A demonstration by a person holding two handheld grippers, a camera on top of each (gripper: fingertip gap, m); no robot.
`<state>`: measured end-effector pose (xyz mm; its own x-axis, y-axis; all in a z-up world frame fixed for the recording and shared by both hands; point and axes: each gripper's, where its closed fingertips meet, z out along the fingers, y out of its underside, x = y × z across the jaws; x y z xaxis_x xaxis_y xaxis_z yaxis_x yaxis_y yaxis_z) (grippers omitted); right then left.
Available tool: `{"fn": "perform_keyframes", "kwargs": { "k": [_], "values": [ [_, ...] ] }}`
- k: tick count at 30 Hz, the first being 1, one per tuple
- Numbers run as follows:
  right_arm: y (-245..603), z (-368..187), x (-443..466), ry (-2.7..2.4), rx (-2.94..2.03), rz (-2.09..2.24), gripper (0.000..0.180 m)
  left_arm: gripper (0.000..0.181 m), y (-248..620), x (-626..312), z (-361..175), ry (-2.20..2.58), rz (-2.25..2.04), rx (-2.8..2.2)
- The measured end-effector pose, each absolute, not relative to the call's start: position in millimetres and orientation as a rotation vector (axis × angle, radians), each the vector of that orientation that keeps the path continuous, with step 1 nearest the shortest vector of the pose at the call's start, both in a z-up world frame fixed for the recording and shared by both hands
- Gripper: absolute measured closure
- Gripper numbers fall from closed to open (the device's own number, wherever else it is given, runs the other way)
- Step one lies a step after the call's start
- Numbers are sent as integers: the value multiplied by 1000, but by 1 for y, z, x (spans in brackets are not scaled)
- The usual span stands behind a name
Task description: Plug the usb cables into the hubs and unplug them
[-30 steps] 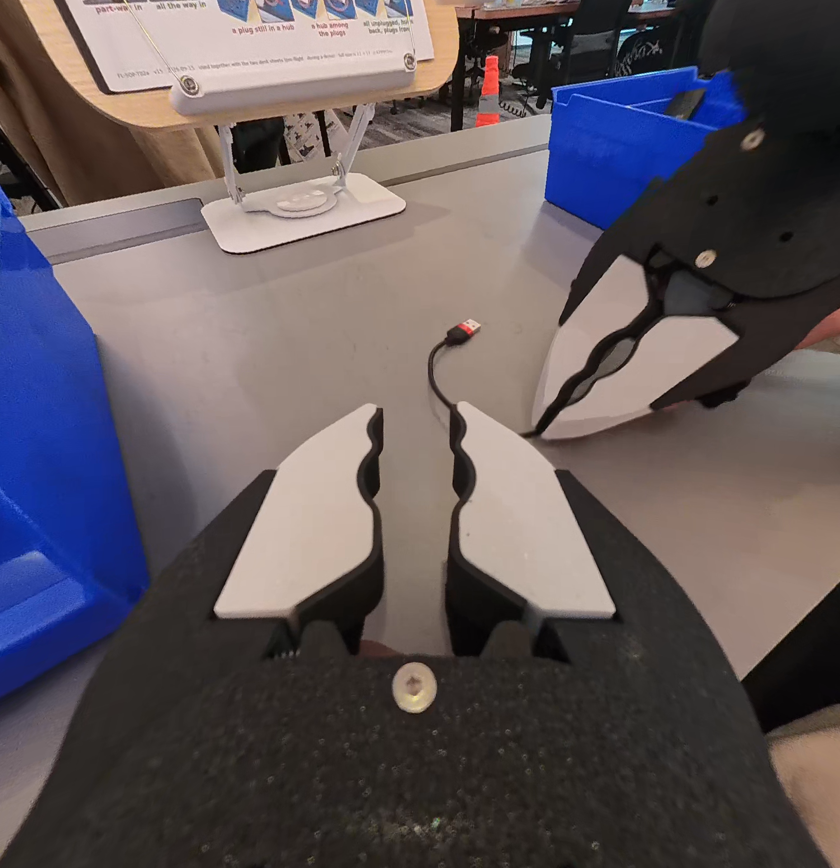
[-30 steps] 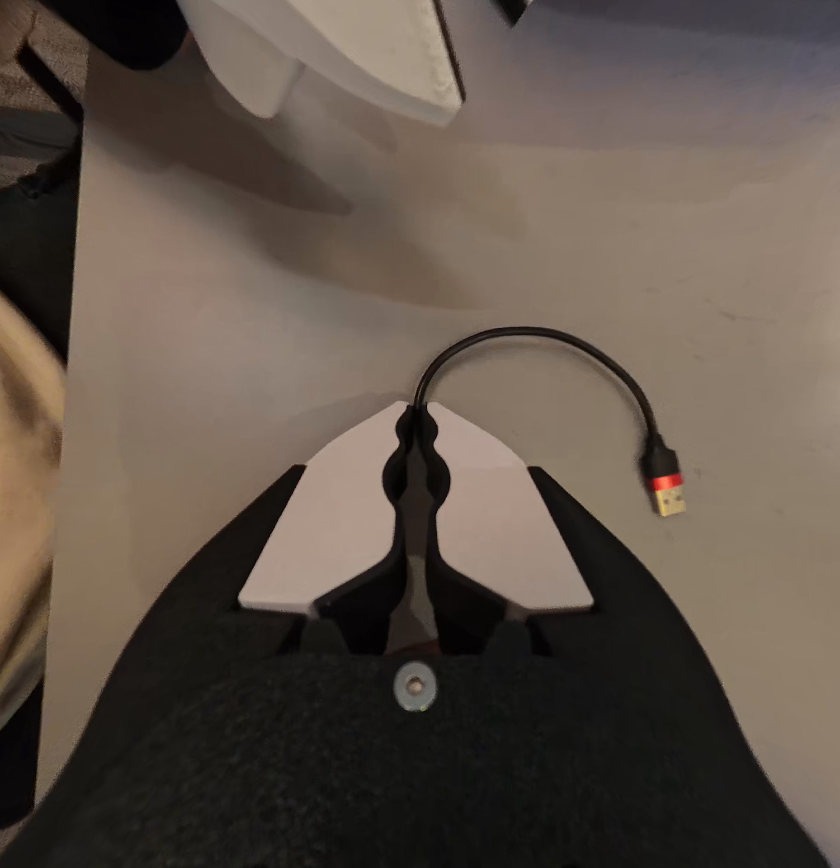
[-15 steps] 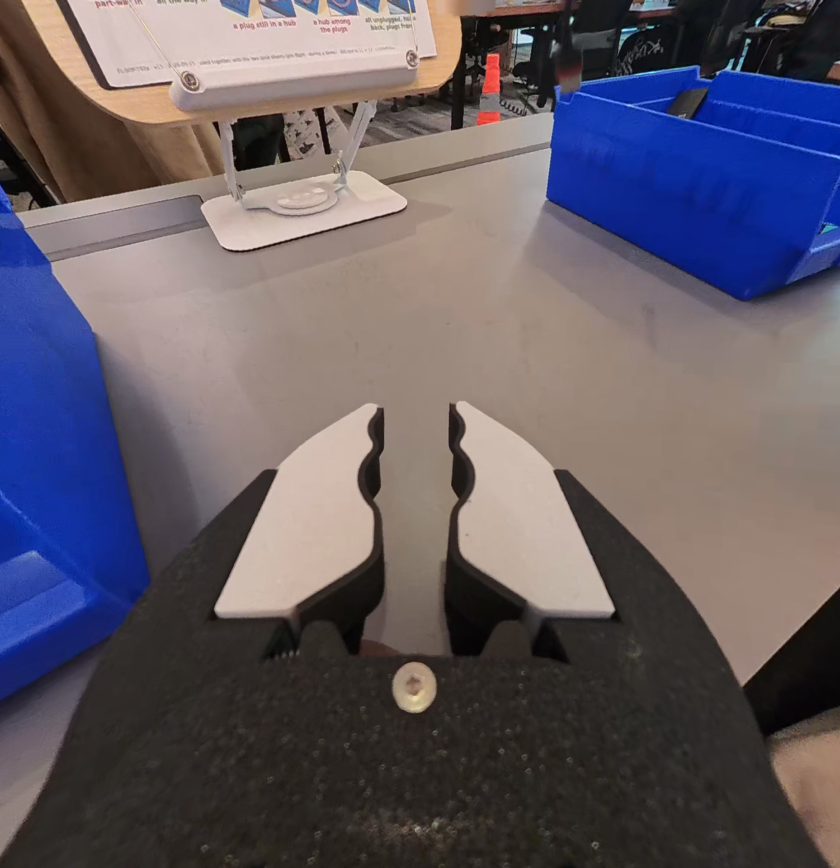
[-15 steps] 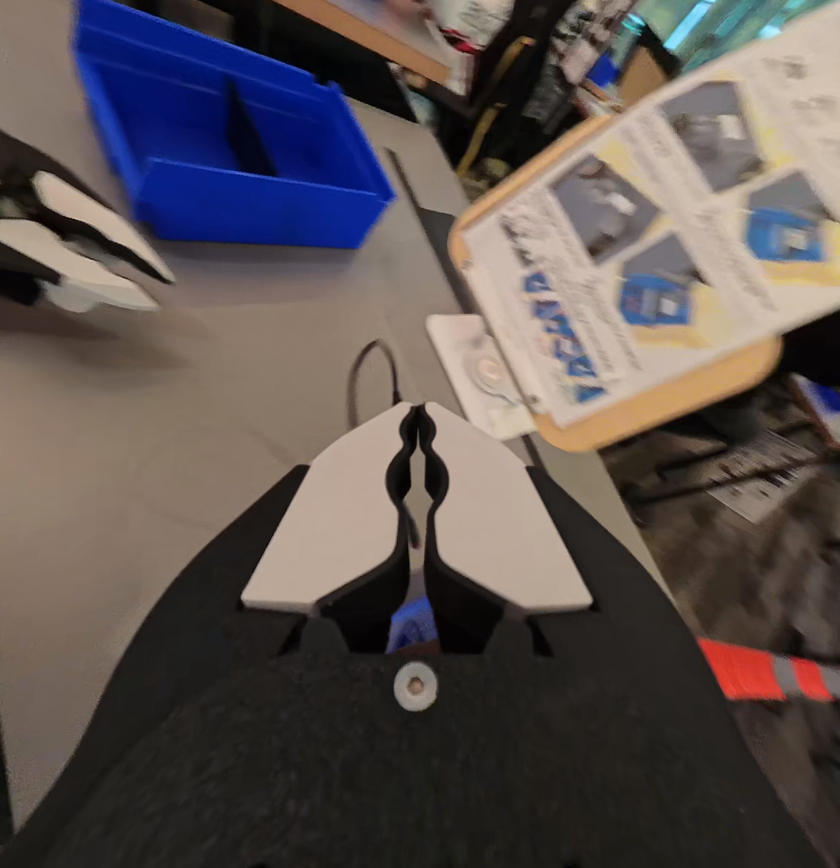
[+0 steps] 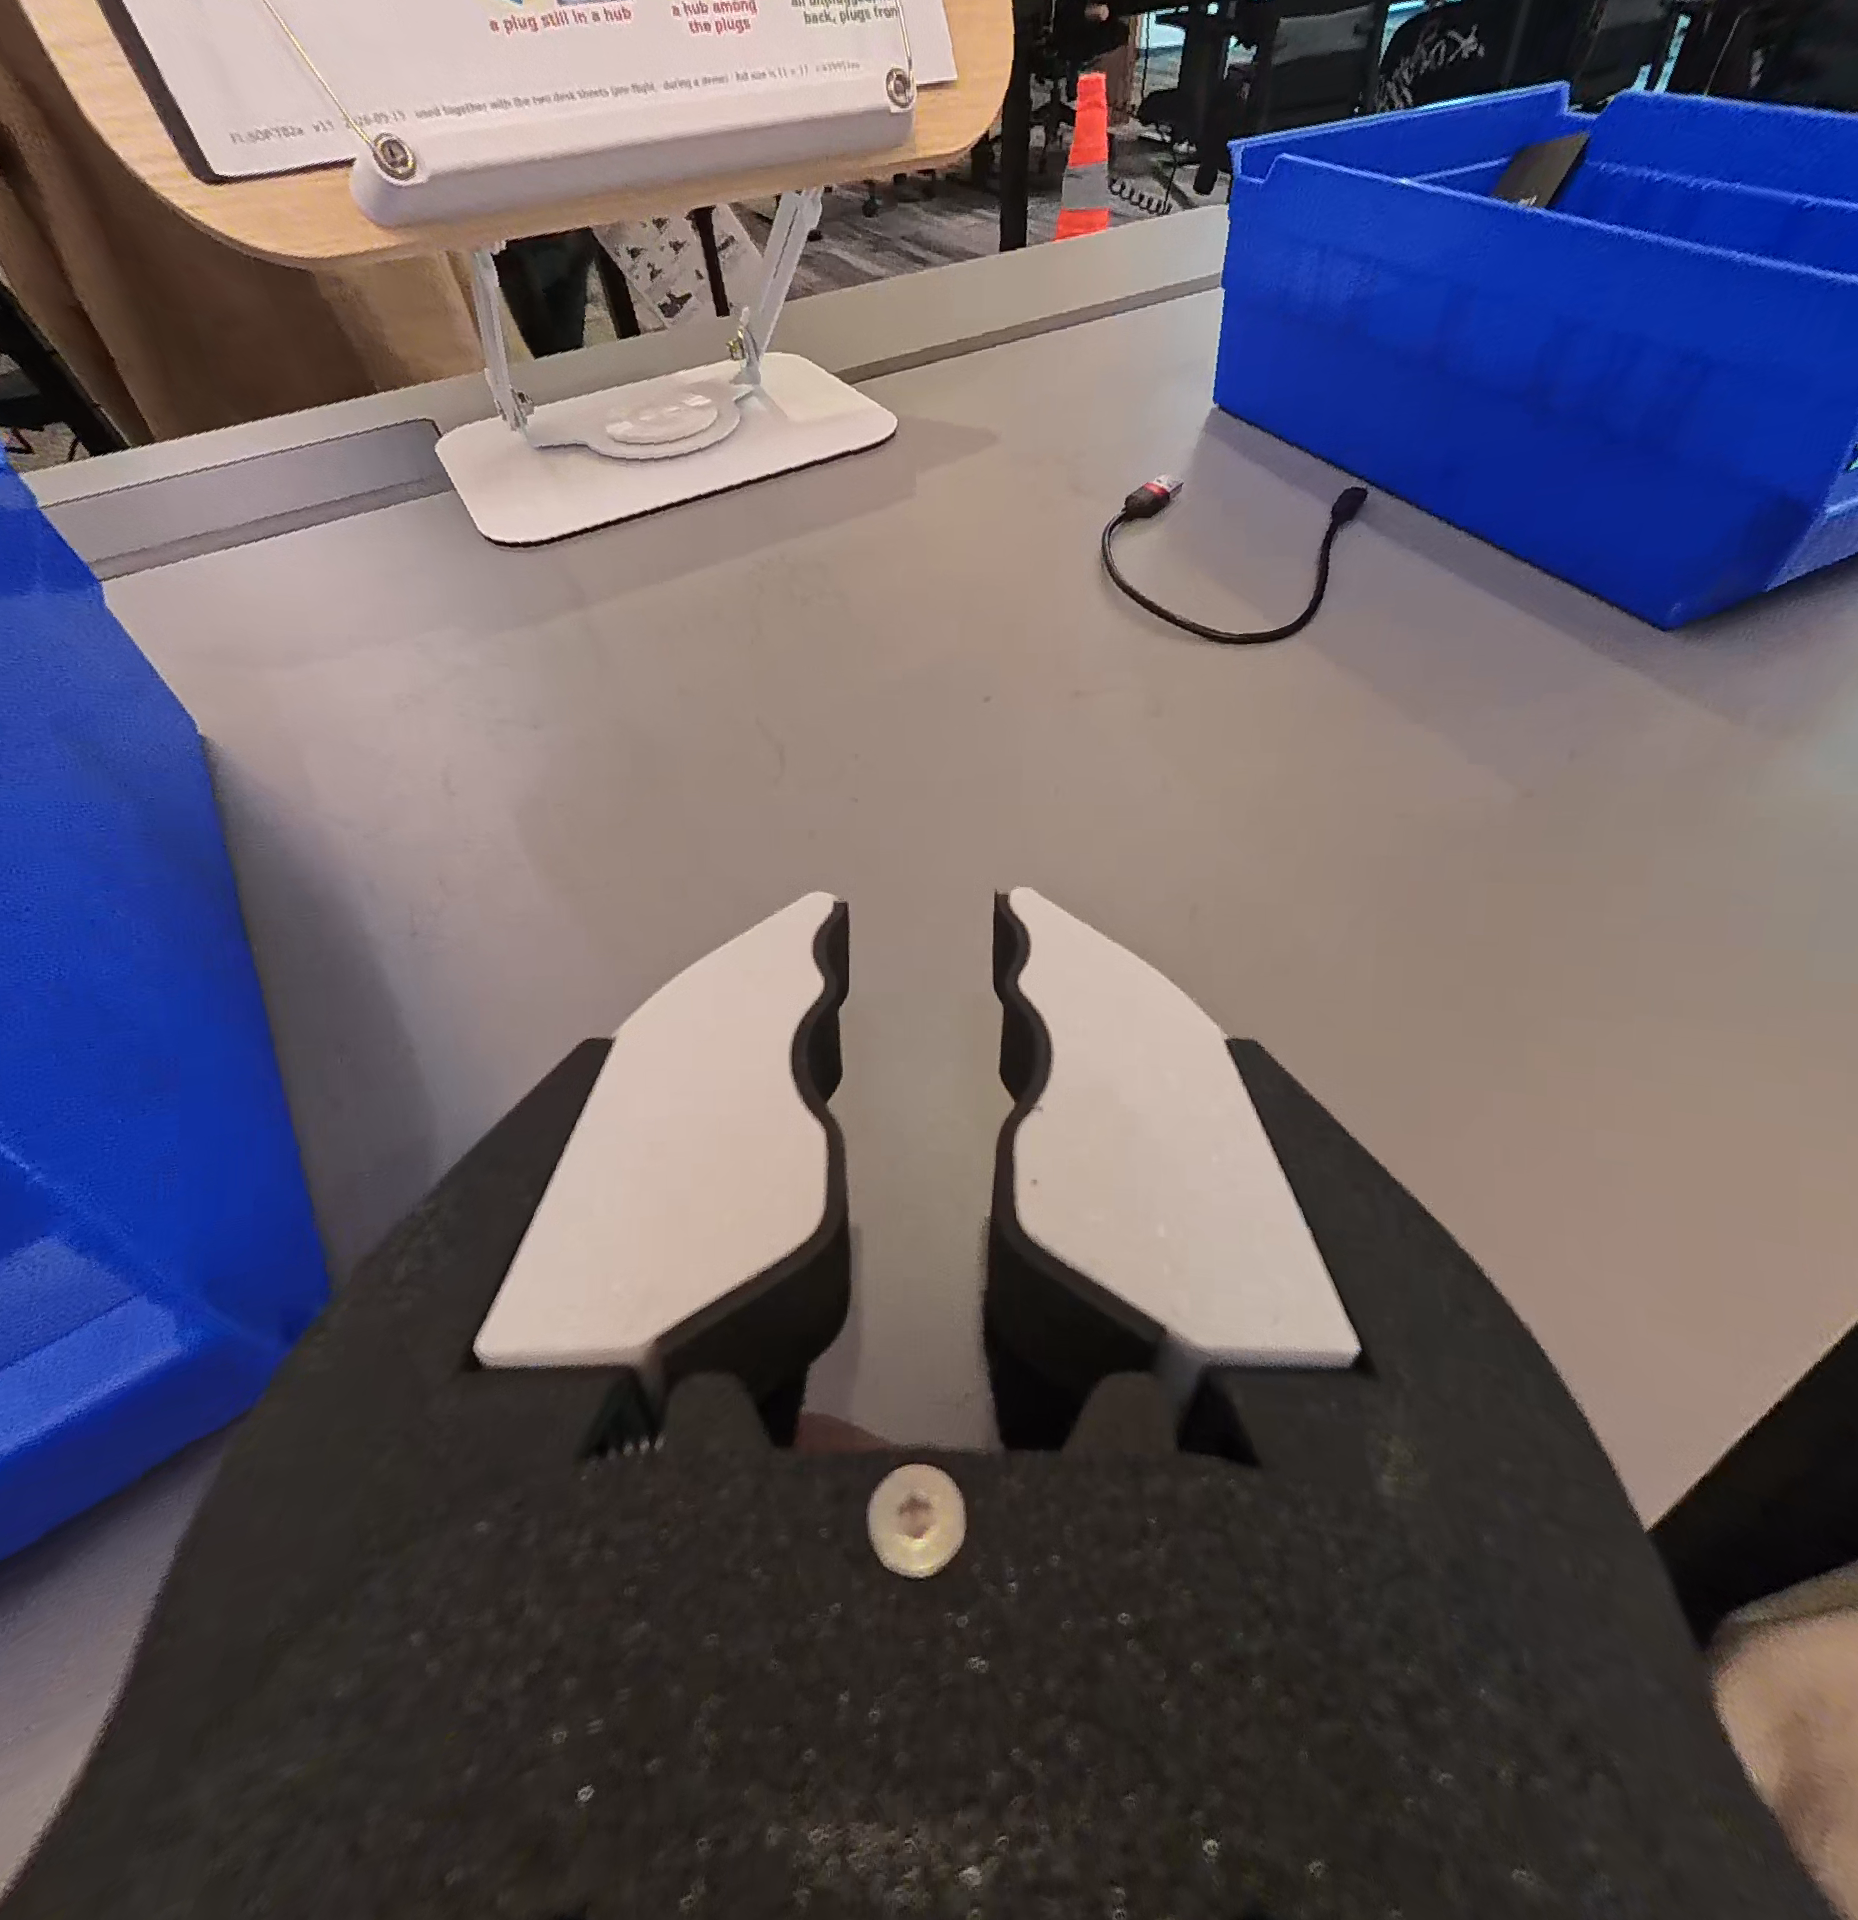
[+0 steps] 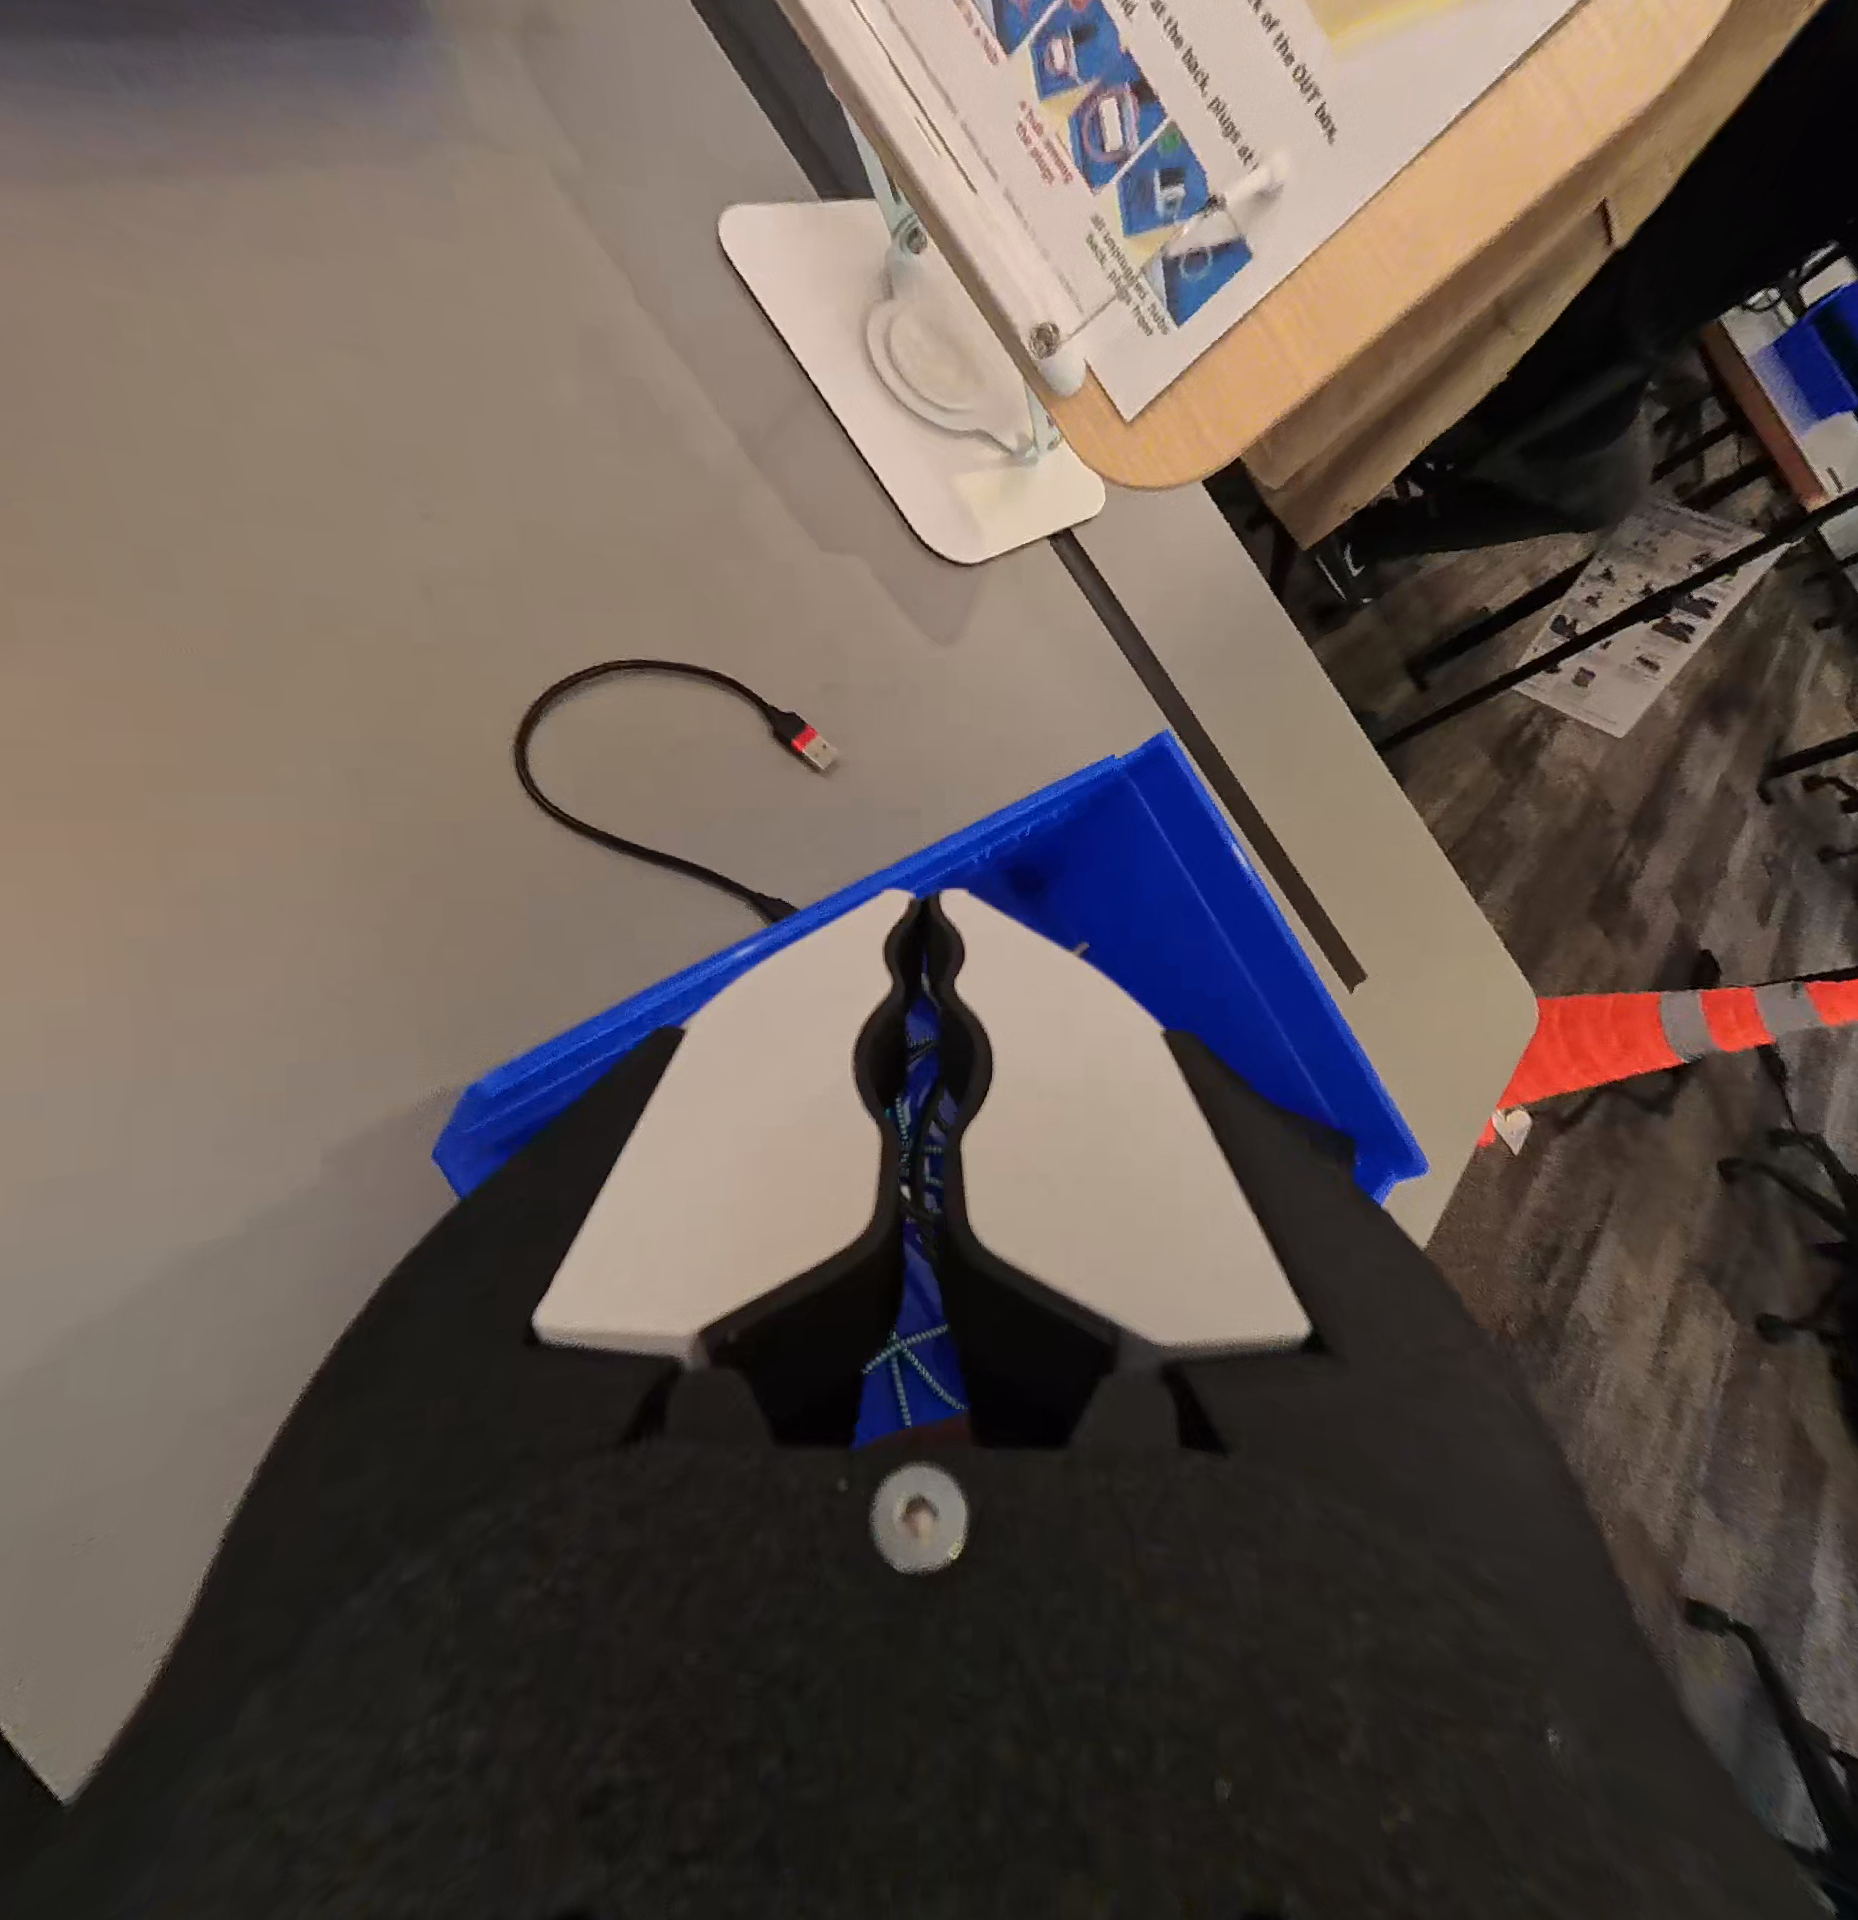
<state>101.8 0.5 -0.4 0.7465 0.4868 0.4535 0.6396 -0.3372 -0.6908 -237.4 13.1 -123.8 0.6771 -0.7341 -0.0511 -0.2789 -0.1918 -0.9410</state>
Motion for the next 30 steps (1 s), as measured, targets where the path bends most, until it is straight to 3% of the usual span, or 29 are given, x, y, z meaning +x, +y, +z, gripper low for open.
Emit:
{"fn": "perform_keyframes", "kwargs": {
  "k": [4, 7, 8, 18, 28, 30],
  "values": [
    [5, -6, 68, -909, -2015, -75, 176, 154, 13, -236, -125, 820, -478, -1765],
    [25, -45, 44, -1223, -2099, -249, 146, 155, 13, -235, -126, 832, -463, -1763],
    [38, -57, 41, -1343, -2092, -363, 144, 154, 13, -234, -126, 835, -458, -1763],
    [131, -170, 46, -1948, -2196, -365, 147, 154, 10, -233, -124, 851, -446, -1735],
    [148, -190, 38, -2157, -2197, -321, 151, 154, 8, -227, -127, 880, -497, -1753],
    [147, -193, 35, -2181, -2220, -273, 159, 154, 8, -226, -128, 884, -504, -1757]
  ]
}}
